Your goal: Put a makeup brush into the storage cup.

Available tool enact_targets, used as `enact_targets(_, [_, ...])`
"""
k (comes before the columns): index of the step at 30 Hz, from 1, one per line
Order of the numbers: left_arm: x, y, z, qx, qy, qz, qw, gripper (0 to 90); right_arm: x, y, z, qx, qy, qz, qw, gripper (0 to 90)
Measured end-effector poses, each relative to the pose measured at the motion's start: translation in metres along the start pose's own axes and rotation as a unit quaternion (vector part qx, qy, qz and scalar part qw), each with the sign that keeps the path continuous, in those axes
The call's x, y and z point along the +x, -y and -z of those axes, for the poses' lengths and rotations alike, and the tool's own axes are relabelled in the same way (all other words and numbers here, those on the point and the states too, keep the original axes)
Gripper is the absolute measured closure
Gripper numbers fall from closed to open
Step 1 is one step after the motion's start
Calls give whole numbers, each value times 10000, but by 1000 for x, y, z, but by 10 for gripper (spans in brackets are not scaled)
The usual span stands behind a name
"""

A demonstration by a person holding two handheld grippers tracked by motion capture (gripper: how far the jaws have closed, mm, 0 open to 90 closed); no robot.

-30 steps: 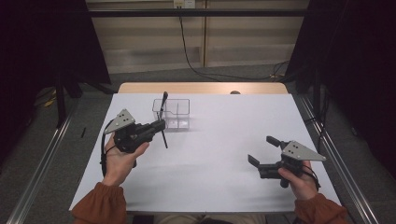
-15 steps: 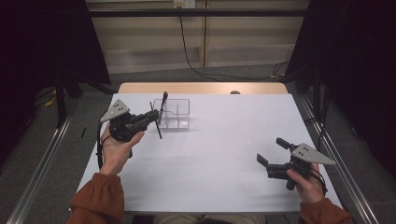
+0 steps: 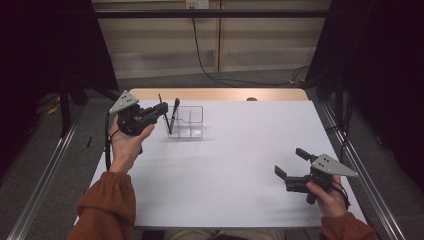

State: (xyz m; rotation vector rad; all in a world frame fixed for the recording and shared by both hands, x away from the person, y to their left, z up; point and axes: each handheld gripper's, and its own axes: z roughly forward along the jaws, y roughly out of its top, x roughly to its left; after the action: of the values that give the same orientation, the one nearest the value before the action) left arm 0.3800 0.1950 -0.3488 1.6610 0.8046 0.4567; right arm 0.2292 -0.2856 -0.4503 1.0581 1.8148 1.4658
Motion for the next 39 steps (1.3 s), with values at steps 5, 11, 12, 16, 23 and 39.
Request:
enact_targets(5, [3, -9, -5, -42, -37, -28, 10000, 859, 0, 1, 0, 16, 19, 21, 10000, 1])
enact_targets(11, [8, -17, -10, -175, -69, 6, 9998, 859, 1, 1, 0, 18, -5, 27, 10000, 0])
enact_targets(12, [7, -17, -11, -193, -62, 25, 9998, 859, 1, 1, 0, 13, -4, 19, 10000, 0])
enact_targets(16, [10, -17, -15, -190, -123, 5, 9997, 859, 1, 1, 0, -9, -31, 13, 10000, 0])
enact_targets(23, [16, -19, -29, -199, -268, -55, 9994, 859, 1, 1, 0, 22, -51, 16, 10000, 0])
enact_targets(39, [21, -14, -48, -104, -419, -178, 9989, 859, 2, 2, -1, 41, -60, 7, 10000, 0])
